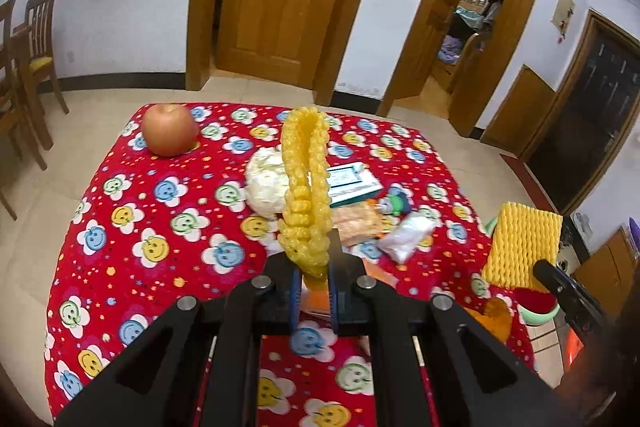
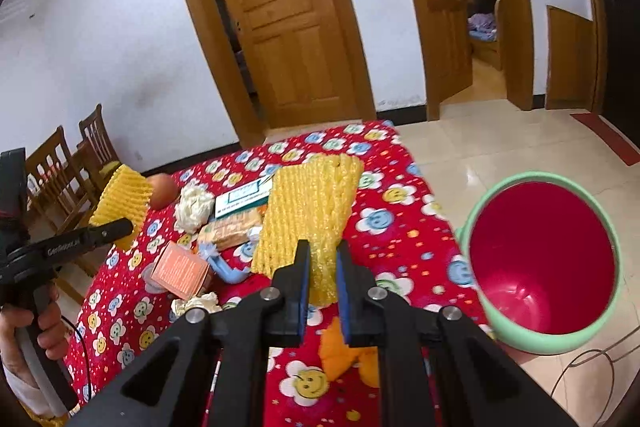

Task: Collect trash
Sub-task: 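Carry both yellow foam nets over the red bin and open both tools to drop them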

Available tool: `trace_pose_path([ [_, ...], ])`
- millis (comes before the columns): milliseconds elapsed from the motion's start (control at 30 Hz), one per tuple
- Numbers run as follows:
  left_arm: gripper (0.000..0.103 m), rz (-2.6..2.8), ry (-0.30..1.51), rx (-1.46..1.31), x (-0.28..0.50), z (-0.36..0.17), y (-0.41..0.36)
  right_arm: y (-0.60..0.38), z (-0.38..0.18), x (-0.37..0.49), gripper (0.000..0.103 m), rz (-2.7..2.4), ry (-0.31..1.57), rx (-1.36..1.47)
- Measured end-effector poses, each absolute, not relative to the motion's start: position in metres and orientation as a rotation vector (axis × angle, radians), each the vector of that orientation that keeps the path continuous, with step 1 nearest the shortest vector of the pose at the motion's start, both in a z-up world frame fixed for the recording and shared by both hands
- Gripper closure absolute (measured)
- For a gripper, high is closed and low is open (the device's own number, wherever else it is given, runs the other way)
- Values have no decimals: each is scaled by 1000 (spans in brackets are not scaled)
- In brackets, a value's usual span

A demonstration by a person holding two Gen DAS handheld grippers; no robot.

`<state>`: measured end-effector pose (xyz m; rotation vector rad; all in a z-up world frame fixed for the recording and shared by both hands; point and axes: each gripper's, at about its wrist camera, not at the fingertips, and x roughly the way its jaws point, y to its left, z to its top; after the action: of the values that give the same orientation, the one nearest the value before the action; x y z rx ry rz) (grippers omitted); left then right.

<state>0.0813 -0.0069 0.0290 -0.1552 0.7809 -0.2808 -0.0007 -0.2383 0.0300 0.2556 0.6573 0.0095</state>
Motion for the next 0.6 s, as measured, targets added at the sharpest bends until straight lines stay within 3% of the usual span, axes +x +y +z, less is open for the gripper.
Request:
trace_pose_path([
  [600,93,-489,782,-91,69,43,-97,-318,39,-32,89,-199,591,308],
])
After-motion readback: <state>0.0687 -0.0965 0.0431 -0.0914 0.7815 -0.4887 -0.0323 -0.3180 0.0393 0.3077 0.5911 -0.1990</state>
